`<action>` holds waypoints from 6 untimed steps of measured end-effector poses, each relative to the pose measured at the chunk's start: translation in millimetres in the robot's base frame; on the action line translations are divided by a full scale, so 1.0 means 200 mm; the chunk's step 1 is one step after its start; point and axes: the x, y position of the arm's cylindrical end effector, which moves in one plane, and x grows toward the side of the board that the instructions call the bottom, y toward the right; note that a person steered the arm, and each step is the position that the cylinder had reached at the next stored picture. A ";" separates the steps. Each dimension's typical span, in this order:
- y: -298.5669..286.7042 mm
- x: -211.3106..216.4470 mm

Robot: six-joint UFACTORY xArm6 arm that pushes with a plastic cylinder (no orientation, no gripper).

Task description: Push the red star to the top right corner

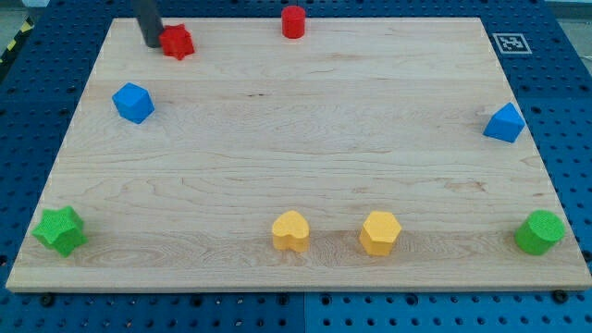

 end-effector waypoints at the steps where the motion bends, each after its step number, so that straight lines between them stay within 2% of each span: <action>1: 0.20 0.02; 4: 0.77 0.07; 6: 1.06 0.24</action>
